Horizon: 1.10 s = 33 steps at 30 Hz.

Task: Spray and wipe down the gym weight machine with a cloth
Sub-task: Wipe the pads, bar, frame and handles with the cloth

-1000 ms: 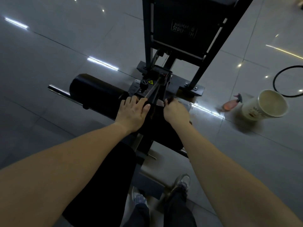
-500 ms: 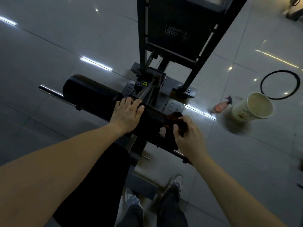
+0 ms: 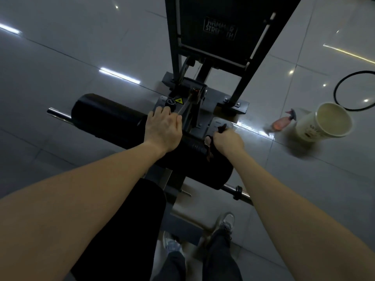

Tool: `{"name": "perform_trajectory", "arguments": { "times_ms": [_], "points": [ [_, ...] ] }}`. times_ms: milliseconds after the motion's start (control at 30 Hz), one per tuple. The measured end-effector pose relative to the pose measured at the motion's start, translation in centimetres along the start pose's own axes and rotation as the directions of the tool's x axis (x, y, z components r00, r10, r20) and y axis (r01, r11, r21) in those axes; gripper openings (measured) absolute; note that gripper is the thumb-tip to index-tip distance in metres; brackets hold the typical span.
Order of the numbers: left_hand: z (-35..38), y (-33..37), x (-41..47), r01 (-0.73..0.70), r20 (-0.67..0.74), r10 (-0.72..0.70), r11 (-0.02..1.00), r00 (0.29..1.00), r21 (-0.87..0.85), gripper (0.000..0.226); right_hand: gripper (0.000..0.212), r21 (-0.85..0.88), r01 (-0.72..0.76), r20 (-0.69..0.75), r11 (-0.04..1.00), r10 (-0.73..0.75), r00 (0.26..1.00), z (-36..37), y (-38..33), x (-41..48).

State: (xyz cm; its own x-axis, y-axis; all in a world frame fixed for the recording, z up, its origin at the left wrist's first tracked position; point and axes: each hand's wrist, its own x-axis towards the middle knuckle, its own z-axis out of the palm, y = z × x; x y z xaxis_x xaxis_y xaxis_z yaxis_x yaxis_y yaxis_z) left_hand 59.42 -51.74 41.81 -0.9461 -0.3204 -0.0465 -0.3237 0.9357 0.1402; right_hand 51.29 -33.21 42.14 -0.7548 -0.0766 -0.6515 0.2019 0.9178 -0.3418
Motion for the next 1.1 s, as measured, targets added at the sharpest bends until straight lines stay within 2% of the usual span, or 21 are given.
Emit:
{"name": "perform_trajectory", "arguments": {
  "times_ms": [67,133,267,300,367,467,533,633,667,733,833,900,933,1033,1100],
  "points": [
    [0.1,0.0,0.0,0.013,-0.017,-0.013,0.999,1.0,-0.038,0.042,0.039,-0.048,0.043,-0.001,0.998,-0.043,0.999,0.5,-1.4,-0.2],
    [0.1,-0.2,-0.1,0.029,-0.027,-0.031,0.998,0.999,-0.059,0.037,0.036,-0.023,0.199,-0.053,0.98,-0.2,0.978,2.0,-4.1,-1.3],
    [0.2,-0.6,-0.6,0.006,-0.046,-0.008,0.998,0.999,-0.064,0.019,0.022,0.135,0.501,-0.091,0.855,-0.493,0.865,3.4,-6.4,-5.1],
    [0.3,-0.5,-0.5,0.017,-0.066,-0.024,0.994,0.998,-0.104,0.023,0.019,0.113,0.561,-0.097,0.82,-0.553,0.827,3.0,-5.1,-5.6],
    [0.4,-0.4,-0.4,0.051,-0.102,-0.071,0.98,0.992,-0.19,0.031,0.02,-0.038,0.634,-0.111,0.772,-0.634,0.766,1.7,-1.1,-6.5],
    [0.6,-0.4,-0.7,0.058,-0.108,-0.087,0.967,0.99,-0.25,0.033,0.023,-0.136,0.611,-0.234,0.78,-0.624,0.745,0.4,4.3,-7.9],
    [0.8,-0.7,-0.6,0.061,-0.098,-0.091,0.961,0.991,-0.27,0.034,0.02,-0.111,0.511,-0.307,0.852,-0.519,0.798,0.4,4.8,-7.5],
    [0.9,-0.4,-0.5,0.056,-0.105,-0.088,0.959,0.991,-0.278,0.035,0.025,-0.04,0.239,-0.25,0.97,-0.241,0.938,0.3,2.2,-4.3],
    [1.1,-0.6,-0.3,0.057,-0.104,-0.089,0.96,0.991,-0.275,0.035,0.029,-0.027,0.2,-0.207,0.979,-0.202,0.957,0.8,0.7,-2.9],
    [1.3,-0.7,-0.2,0.048,-0.097,-0.078,0.96,0.992,-0.277,0.034,0.033,0.008,0.232,-0.113,0.973,-0.23,0.967,2.0,-2.5,-1.2],
    [1.5,-1.0,-0.2,0.042,-0.076,-0.066,0.958,0.995,-0.285,0.033,0.02,0.109,0.412,0.001,0.905,-0.414,0.91,3.3,-6.1,-1.7],
    [1.5,-1.0,-0.1,0.039,-0.056,-0.057,0.961,0.997,-0.274,0.034,0.009,0.192,0.525,-0.013,0.829,-0.533,0.846,2.8,-5.1,-3.5],
    [1.4,-1.0,-0.1,0.055,-0.052,-0.073,0.953,0.996,-0.298,0.036,0.01,0.212,0.588,-0.046,0.78,-0.593,0.804,2.4,-3.4,-4.5],
    [1.1,-0.7,0.1,0.097,-0.036,-0.117,0.932,0.992,-0.349,0.041,0.028,0.11,0.709,-0.161,0.696,-0.692,0.704,1.5,3.1,-7.3],
    [0.8,-0.7,0.1,0.116,0.005,-0.121,0.938,0.993,-0.328,0.042,0.033,-0.007,0.662,-0.263,0.749,-0.64,0.722,2.0,5.8,-8.3]
  ]
}}
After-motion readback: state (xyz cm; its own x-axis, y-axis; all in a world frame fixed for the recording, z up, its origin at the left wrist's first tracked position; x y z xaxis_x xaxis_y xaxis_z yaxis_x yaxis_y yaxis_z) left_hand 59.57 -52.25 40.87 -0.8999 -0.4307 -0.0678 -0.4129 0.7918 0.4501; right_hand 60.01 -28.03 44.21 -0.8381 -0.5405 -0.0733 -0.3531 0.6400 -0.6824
